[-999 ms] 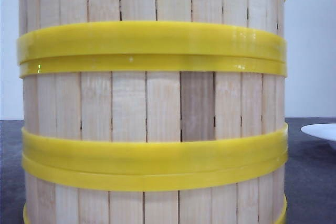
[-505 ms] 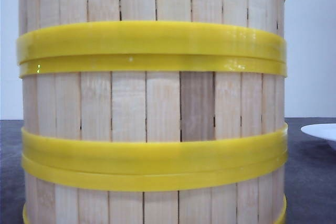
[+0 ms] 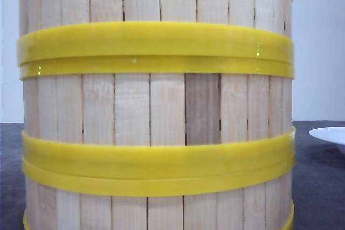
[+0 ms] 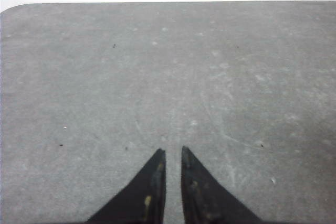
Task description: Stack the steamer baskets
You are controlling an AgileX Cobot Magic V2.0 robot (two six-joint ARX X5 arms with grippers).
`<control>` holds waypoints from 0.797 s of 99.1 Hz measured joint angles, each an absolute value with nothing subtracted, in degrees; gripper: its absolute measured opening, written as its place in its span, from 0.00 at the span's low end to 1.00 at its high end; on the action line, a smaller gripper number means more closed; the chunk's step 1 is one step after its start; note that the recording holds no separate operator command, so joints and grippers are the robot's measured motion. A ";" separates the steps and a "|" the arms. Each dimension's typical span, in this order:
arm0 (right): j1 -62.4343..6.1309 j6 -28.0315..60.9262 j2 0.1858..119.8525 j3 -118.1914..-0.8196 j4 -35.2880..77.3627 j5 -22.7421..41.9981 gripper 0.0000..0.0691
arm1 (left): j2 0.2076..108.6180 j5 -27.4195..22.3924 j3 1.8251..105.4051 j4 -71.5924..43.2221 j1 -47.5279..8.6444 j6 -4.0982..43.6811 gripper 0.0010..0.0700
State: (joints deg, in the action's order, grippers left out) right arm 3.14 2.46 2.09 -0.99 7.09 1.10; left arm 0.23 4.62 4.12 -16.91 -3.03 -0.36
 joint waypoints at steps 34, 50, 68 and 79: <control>3.14 2.15 0.25 -0.84 6.81 0.84 0.02 | 0.23 4.62 4.12 -16.91 -3.03 -0.36 0.02; 3.14 1.67 0.25 -0.84 6.81 0.84 0.02 | 0.23 4.62 4.12 -16.88 -3.01 -0.36 0.02; 3.14 1.65 0.25 -0.84 6.79 0.84 0.02 | 0.23 4.62 4.12 -16.88 -3.01 -0.36 0.02; 3.14 1.65 0.25 -0.84 6.79 0.84 0.02 | 0.23 4.62 4.12 -16.88 -3.01 -0.36 0.02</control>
